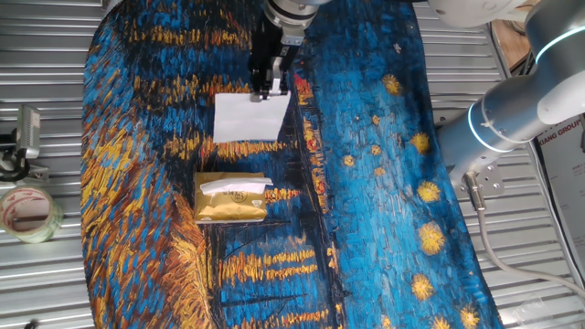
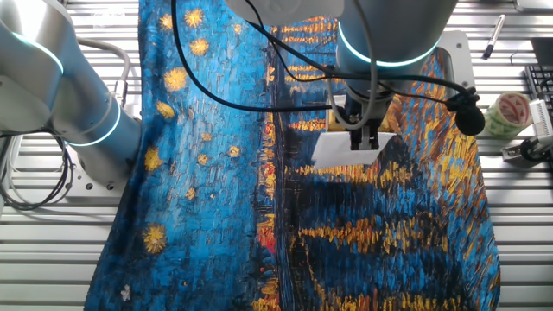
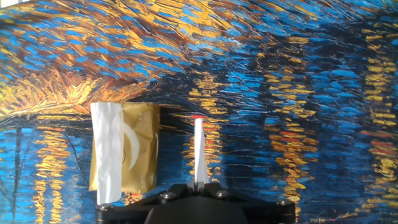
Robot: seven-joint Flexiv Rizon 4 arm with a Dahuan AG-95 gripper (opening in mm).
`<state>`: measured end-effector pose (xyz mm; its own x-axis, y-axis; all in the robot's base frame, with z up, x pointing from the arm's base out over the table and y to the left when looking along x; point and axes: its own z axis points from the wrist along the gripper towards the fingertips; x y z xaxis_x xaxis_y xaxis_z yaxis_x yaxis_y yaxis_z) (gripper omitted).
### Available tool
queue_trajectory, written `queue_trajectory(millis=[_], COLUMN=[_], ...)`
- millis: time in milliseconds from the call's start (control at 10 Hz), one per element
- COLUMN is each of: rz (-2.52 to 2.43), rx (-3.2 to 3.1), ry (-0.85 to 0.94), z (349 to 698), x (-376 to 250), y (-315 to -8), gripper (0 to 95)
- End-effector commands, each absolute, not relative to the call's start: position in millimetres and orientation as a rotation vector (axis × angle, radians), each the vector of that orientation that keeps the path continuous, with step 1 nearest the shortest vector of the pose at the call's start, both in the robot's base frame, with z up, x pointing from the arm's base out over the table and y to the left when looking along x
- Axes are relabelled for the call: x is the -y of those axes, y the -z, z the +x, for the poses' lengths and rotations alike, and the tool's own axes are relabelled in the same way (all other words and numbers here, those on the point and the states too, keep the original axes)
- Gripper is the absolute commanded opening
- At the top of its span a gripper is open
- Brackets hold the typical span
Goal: Pull out a napkin
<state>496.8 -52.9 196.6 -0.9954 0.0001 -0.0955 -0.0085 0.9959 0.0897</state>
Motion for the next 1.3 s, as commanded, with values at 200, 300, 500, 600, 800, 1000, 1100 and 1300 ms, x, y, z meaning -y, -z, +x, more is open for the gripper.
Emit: queue_trajectory(millis=[200,300,500,600,800,1000,1100,1300], rz=[-0.027,-0.029,-0.033,-0.036,-0.041,-0.043,-0.047,-0.047], rx=[-3.042,-3.041,-3.041,-3.041,-3.040,-3.039,-3.037,-3.037], ry=[-0.150,-0.157,-0.159,-0.160,-0.163,-0.164,-0.167,-0.173], z=[496.2,496.2,496.1,496.1,495.8,495.6,495.6,495.7], x=[53.1,53.1,53.1,53.1,53.1,53.1,53.2,53.3], y=[-196.9,-196.9,-196.8,-196.8,-196.6,-196.4,-196.3,-196.0], gripper=[57.0,57.0,57.0,57.0,76.0,76.0,76.0,76.0])
